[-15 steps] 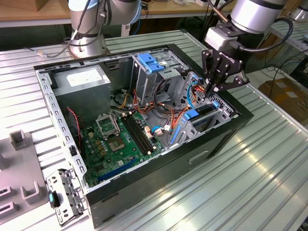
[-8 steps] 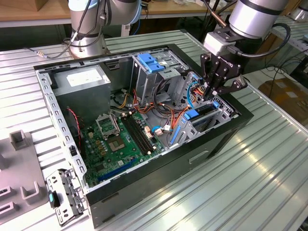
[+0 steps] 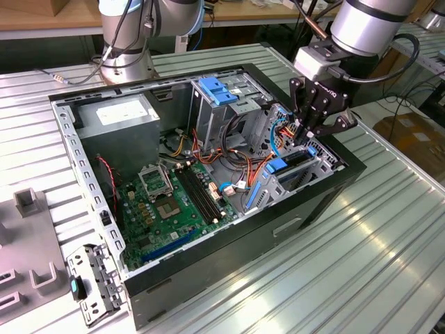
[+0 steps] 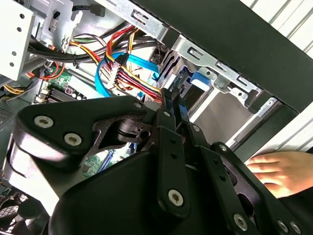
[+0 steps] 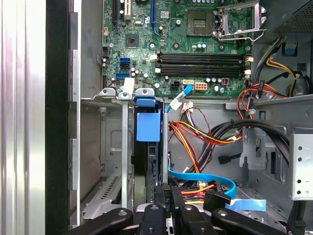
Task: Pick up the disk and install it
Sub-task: 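Insert the first disk wire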
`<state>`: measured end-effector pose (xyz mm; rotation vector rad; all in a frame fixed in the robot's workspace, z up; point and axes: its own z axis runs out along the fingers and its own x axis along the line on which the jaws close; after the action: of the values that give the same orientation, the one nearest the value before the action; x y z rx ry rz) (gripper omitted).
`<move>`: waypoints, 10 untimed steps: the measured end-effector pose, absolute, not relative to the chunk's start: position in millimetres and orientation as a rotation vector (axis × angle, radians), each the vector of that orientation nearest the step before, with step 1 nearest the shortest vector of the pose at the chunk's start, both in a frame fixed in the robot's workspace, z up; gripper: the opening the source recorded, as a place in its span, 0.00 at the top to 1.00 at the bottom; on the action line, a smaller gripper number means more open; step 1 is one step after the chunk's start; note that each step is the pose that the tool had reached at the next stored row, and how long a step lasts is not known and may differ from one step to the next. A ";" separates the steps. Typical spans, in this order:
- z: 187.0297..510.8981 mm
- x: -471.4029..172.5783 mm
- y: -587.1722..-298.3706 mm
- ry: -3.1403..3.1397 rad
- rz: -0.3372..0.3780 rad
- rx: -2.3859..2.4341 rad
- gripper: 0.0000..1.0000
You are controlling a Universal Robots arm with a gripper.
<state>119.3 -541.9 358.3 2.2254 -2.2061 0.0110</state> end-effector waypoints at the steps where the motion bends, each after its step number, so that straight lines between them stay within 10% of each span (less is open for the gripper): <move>1: 358.3 119.2 -541.9 -2.206 0.011 2.225 0.83; 10: 352.8 117.9 -550.7 -2.224 0.005 2.229 0.83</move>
<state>117.9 -550.7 352.8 2.2287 -2.2241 0.0052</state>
